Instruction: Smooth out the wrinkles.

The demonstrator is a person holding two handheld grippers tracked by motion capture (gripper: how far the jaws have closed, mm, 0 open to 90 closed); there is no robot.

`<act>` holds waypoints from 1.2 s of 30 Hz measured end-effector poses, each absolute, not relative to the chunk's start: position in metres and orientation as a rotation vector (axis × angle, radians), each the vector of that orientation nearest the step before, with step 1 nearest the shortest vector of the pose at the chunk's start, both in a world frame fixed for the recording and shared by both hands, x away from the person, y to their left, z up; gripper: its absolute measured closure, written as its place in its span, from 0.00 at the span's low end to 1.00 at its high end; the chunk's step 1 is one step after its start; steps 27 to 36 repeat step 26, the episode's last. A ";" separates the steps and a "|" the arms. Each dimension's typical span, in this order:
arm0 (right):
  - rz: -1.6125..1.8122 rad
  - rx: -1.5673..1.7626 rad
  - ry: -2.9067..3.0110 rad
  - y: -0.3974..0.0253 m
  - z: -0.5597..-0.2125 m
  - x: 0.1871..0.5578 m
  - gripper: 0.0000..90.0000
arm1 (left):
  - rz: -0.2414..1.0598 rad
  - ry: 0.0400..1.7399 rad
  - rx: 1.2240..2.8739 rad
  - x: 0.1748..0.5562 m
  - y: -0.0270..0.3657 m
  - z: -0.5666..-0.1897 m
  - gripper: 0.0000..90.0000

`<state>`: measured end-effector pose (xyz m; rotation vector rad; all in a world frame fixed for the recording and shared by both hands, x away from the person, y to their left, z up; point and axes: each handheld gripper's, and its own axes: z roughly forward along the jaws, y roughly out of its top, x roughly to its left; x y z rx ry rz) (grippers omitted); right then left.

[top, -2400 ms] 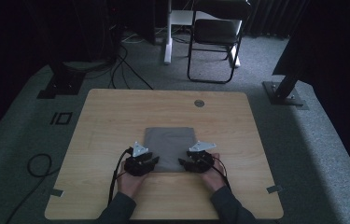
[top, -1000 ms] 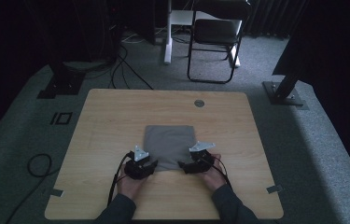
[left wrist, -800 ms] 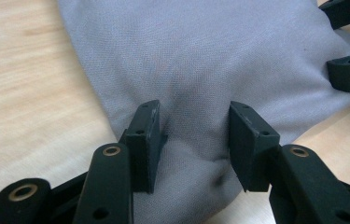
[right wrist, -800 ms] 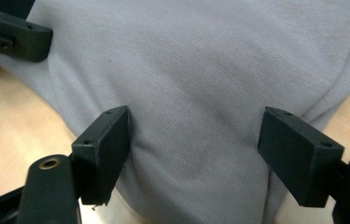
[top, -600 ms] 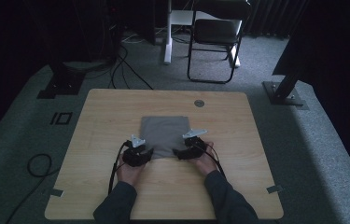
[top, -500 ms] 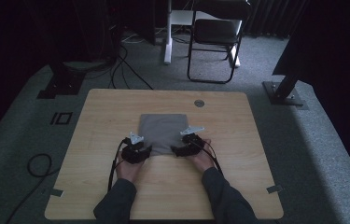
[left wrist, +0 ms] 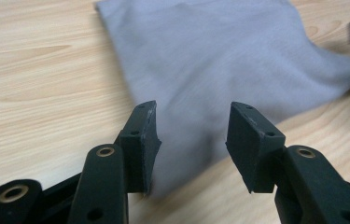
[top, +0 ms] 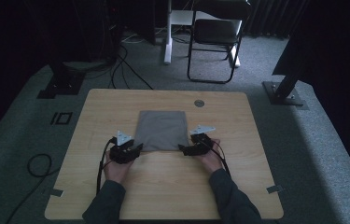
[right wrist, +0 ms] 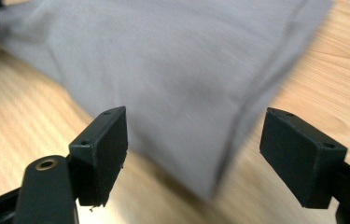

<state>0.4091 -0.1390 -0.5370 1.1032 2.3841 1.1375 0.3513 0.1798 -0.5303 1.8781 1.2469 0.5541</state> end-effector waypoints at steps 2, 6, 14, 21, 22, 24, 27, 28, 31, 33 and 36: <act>1.116 1.113 2.366 -0.153 -0.535 0.400 0.26 | 0.566 1.266 1.856 0.342 0.191 -0.532 0.59; 1.092 1.144 2.347 -0.169 -0.538 0.388 0.26 | 0.563 1.298 1.796 0.332 0.203 -0.537 0.59; 1.111 1.193 2.296 -0.201 -0.539 0.371 0.26 | 0.604 1.352 1.809 0.325 0.213 -0.544 0.59; 1.081 1.266 2.269 -0.212 -0.548 0.369 0.26 | 0.619 1.408 1.796 0.325 0.222 -0.547 0.59; 1.081 1.269 2.264 -0.212 -0.548 0.370 0.26 | 0.620 1.414 1.795 0.326 0.223 -0.548 0.59; 1.083 1.274 2.260 -0.213 -0.548 0.370 0.27 | 0.619 1.420 1.795 0.326 0.223 -0.548 0.59; 1.067 1.274 2.245 -0.215 -0.547 0.371 0.26 | 0.620 1.434 1.795 0.327 0.224 -0.549 0.59; 1.067 1.274 2.245 -0.215 -0.547 0.371 0.26 | 0.620 1.434 1.795 0.327 0.224 -0.549 0.59; 1.067 1.274 2.245 -0.215 -0.547 0.371 0.26 | 0.620 1.434 1.795 0.327 0.224 -0.549 0.59; 1.067 1.274 2.245 -0.215 -0.547 0.371 0.26 | 0.620 1.434 1.795 0.327 0.224 -0.549 0.59; 1.067 1.274 2.245 -0.215 -0.547 0.371 0.26 | 0.620 1.434 1.795 0.327 0.224 -0.549 0.59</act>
